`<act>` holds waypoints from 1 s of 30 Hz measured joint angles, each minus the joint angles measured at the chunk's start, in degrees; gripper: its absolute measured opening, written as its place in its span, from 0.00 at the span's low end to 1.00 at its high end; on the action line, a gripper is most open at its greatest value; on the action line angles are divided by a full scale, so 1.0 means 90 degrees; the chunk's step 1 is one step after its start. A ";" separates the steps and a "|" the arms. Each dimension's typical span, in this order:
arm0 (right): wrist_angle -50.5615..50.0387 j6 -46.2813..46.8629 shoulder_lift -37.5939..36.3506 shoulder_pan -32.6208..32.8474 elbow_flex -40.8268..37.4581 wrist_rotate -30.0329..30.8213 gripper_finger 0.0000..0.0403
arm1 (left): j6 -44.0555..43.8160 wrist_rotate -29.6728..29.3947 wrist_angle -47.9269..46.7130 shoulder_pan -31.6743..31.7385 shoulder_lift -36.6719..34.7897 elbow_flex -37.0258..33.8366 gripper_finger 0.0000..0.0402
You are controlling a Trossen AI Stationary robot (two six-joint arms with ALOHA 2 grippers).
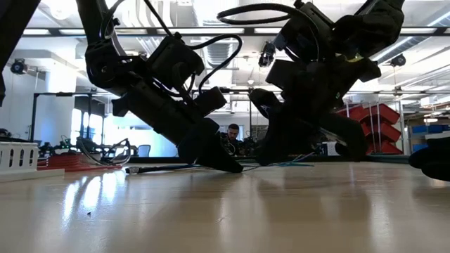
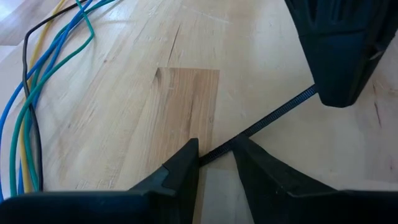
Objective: Ziptie cables
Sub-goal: Wrap the cables using a zip tie
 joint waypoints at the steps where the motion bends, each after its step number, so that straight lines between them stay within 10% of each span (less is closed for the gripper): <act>1: -0.0025 -0.0020 0.0010 0.0000 0.0000 -0.0005 0.03 | -0.0001 0.0000 0.0000 0.0000 0.0000 0.0000 0.24; 30: -0.1870 -0.0164 -0.0514 0.0244 0.0278 0.0376 0.16 | 0.0017 -0.0002 0.0003 0.0002 0.0000 0.0000 0.24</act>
